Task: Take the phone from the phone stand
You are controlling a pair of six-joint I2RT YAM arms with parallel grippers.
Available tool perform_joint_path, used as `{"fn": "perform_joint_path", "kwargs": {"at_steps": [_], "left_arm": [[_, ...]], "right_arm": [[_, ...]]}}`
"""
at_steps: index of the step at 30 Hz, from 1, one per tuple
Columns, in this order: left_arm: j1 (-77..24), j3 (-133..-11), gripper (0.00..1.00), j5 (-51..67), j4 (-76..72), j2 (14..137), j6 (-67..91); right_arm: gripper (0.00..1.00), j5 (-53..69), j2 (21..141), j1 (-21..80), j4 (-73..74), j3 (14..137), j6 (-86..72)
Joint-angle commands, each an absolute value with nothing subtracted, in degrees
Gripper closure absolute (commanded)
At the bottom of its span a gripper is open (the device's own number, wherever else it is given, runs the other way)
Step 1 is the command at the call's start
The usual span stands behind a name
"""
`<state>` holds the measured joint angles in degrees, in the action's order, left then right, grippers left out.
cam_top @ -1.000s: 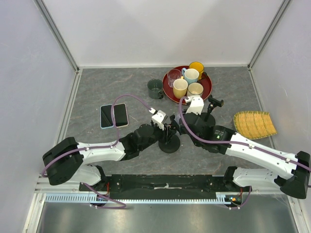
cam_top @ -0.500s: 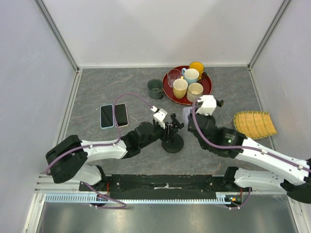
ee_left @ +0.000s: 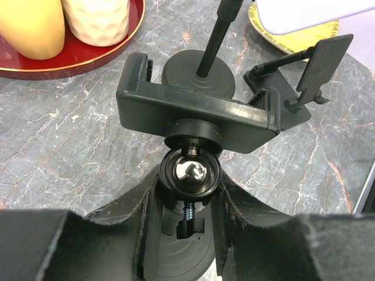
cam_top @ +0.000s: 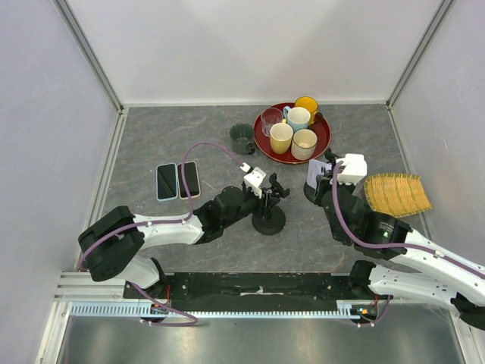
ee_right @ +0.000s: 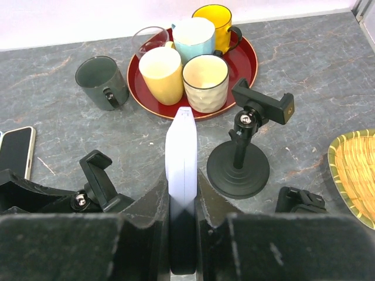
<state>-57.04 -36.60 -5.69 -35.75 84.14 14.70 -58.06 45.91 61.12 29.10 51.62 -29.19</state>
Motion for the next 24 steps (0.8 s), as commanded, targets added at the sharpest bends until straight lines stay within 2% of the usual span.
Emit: {"fn": "perform_joint_path", "kwargs": {"at_steps": [1, 2, 4, 10, 16, 24], "left_arm": [[-57.1, -37.5, 0.58, -7.4, -31.3, 85.3, 12.2], [-57.1, -37.5, 0.51, -7.4, -31.0, 85.2, 12.1], [-57.1, -37.4, 0.47, -7.7, -31.0, 84.3, 12.0], [-57.1, -37.1, 0.25, -7.7, -30.1, 82.1, 11.8], [-57.1, -35.6, 0.2, -9.5, -29.0, 77.0, 10.6], [-57.5, -32.6, 0.18, -7.7, -28.4, 62.2, 0.9]], "right_arm": [[1.0, -57.0, 42.8, 61.1, 23.1, 51.9, -26.1], [1.0, -56.3, 42.6, 61.2, 23.1, 52.1, -25.8], [1.0, -55.2, 42.5, 61.2, 23.3, 52.4, -25.1], [1.0, -52.2, 41.9, 61.2, 25.0, 53.2, -25.1], [1.0, -49.8, 40.7, 61.2, 26.9, 54.1, -25.2], [1.0, -46.0, 39.8, 61.2, 27.4, 56.8, -26.0]]}}
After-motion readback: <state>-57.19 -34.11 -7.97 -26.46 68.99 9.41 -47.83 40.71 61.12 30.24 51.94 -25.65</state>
